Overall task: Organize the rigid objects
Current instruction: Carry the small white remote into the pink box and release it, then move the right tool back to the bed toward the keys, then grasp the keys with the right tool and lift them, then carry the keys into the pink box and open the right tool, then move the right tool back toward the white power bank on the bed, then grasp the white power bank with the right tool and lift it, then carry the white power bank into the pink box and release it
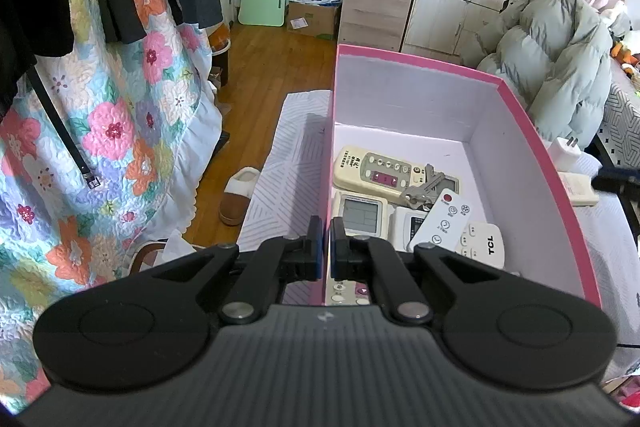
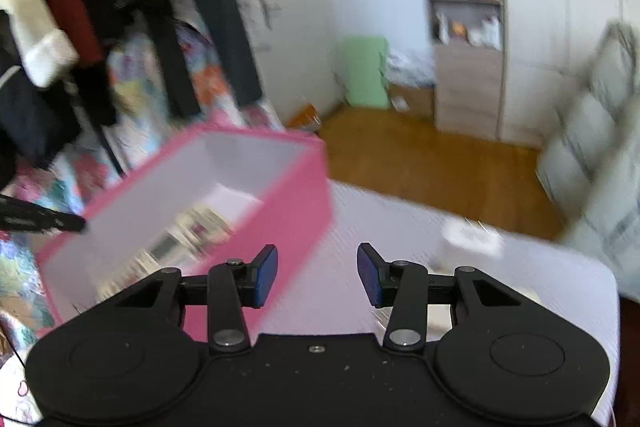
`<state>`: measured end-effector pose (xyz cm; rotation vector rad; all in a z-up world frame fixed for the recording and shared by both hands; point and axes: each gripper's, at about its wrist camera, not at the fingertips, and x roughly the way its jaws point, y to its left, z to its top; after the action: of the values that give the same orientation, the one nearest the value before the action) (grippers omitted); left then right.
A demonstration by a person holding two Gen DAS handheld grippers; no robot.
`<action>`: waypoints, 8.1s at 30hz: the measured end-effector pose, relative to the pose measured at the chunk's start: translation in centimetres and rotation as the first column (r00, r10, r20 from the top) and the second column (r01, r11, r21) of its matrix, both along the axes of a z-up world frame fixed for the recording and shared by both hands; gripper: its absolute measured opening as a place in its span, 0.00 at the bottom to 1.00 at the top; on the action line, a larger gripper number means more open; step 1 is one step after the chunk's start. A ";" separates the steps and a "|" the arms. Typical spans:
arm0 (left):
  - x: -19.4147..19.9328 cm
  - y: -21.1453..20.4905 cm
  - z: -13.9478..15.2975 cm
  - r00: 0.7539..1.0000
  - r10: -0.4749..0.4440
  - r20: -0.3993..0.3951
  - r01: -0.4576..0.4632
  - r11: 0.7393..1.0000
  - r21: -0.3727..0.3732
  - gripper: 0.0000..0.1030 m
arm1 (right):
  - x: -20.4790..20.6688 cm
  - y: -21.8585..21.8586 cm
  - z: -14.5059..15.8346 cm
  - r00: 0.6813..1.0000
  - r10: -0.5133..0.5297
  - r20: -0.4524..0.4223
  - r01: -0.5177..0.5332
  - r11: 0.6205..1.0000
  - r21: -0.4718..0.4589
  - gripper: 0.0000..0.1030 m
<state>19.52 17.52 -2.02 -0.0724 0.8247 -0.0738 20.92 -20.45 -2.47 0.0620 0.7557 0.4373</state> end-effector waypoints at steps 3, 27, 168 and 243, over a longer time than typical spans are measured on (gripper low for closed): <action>-0.1 0.0 0.0 1.000 0.006 -0.001 -0.006 1.000 -0.003 0.02 | 0.5 -1.2 -1.9 0.998 -0.013 -0.065 0.012 1.000 -0.013 0.48; -0.1 -0.1 0.0 1.000 -0.026 0.000 0.026 1.000 0.001 0.03 | 5.1 4.1 -8.6 0.998 -0.068 0.011 0.069 0.985 -0.155 0.57; 1.7 -1.7 0.0 0.998 0.029 -0.055 -0.023 0.994 0.111 0.04 | -3.5 1.6 -0.1 0.986 0.144 0.086 -0.120 0.963 -0.240 0.59; 1.0 -1.4 -0.2 1.000 0.002 -0.013 -0.001 0.998 0.059 0.04 | -0.5 4.1 4.1 0.985 0.083 0.148 -0.067 0.991 -0.114 0.61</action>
<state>20.54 16.17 -2.19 -0.0177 0.8394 -0.0475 20.38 -16.33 1.60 -0.1011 0.6307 0.4665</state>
